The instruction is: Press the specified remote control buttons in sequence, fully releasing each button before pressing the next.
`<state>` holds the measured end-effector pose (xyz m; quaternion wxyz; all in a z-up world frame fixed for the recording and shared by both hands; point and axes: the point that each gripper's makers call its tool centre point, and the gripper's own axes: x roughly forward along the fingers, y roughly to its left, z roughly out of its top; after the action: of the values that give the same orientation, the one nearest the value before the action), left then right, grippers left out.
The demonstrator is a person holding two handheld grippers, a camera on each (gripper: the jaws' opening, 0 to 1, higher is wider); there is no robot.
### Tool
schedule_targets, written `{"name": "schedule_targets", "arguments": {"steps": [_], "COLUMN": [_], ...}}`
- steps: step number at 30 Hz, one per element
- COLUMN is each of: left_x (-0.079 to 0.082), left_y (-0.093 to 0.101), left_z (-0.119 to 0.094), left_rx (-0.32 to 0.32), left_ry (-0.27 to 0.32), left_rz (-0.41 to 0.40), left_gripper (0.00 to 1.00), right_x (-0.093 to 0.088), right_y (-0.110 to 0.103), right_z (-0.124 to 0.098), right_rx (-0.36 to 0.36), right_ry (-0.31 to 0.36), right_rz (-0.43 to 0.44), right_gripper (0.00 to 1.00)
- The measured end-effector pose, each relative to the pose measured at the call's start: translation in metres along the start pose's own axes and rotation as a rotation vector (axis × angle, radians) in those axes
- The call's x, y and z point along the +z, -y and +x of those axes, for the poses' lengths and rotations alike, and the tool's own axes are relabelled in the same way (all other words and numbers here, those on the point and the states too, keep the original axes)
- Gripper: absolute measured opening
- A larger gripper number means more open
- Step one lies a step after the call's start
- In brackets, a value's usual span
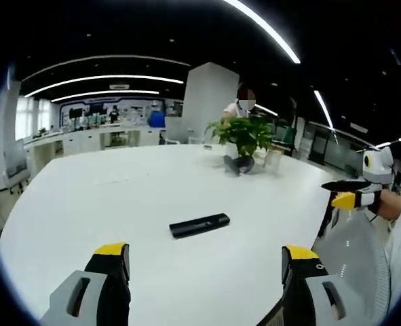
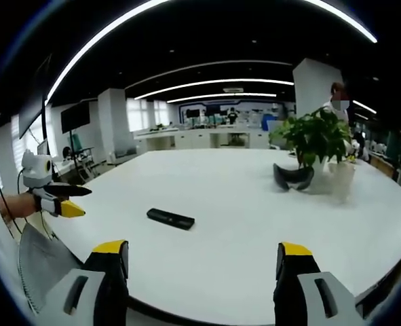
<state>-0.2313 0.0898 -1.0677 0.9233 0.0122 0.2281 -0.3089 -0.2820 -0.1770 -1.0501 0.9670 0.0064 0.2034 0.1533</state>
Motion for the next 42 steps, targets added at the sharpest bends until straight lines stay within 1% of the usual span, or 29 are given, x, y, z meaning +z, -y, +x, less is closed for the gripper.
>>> {"name": "schedule_targets", "arguments": {"steps": [1,3,4,6,7,9,11,14,16,18,21,27,32,36,38,40,42], "left_x": [-0.001,-0.008,-0.009,-0.018,-0.019,-0.025,-0.028,-0.032,-0.038,-0.04,-0.042,-0.046,-0.041,-0.039,-0.038,-0.034,-0.032], "left_y": [0.0,-0.003,-0.003,-0.005,-0.005,-0.005,-0.006,-0.006,-0.006,-0.006,-0.006,-0.01,-0.012,-0.011,-0.011,-0.012,-0.013], "left_z": [0.002,0.006,0.008,0.012,0.013,0.018,0.024,0.031,0.038,0.043,0.05,0.063,0.075,0.085,0.09,0.095,0.099], "left_rx": [-0.004,-0.011,-0.014,-0.02,-0.022,-0.047,-0.068,-0.107,-0.135,-0.153,-0.17,-0.191,-0.211,-0.243,-0.255,-0.27,-0.275], "left_ry": [-0.006,-0.041,-0.049,-0.096,-0.104,-0.137,-0.156,-0.185,-0.221,-0.234,-0.247,-0.272,-0.258,-0.259,-0.26,-0.244,-0.243], "left_rz": [-0.004,-0.024,-0.021,-0.012,-0.011,-0.012,-0.014,-0.042,-0.042,-0.04,-0.039,-0.009,-0.008,0.024,0.017,0.002,0.002], "left_gripper": [0.95,0.95,0.95,0.95,0.95,0.96,0.96,0.96,0.97,0.97,0.97,0.96,0.95,0.95,0.94,0.94,0.94], "right_x": [-0.001,-0.001,-0.001,-0.001,-0.001,0.0,0.0,0.0,-0.001,-0.002,-0.003,-0.005,-0.007,-0.01,-0.014,-0.015,-0.016], "right_y": [0.0,-0.001,-0.001,-0.002,-0.002,-0.002,-0.002,-0.002,-0.002,-0.002,-0.001,0.0,-0.001,-0.002,0.0,0.001,0.003], "right_z": [0.0,0.001,0.001,0.002,0.002,0.003,0.004,0.004,0.004,0.004,0.003,0.002,0.001,0.001,0.0,-0.001,-0.001], "right_rx": [0.001,0.006,0.007,0.013,0.013,0.016,0.016,0.019,0.02,0.02,0.018,0.015,0.014,0.016,0.01,0.004,0.001], "right_ry": [-0.001,-0.004,-0.005,-0.004,-0.003,-0.003,-0.003,-0.004,-0.005,-0.009,-0.014,-0.023,-0.03,-0.051,-0.067,-0.072,-0.075], "right_rz": [0.0,0.0,-0.002,0.0,0.001,0.0,-0.001,0.002,0.001,0.002,0.003,0.005,0.007,0.001,0.001,0.005,0.01], "right_gripper": [0.89,0.88,0.87,0.88,0.89,0.88,0.88,0.88,0.88,0.88,0.88,0.87,0.86,0.86,0.85,0.85,0.85]}}
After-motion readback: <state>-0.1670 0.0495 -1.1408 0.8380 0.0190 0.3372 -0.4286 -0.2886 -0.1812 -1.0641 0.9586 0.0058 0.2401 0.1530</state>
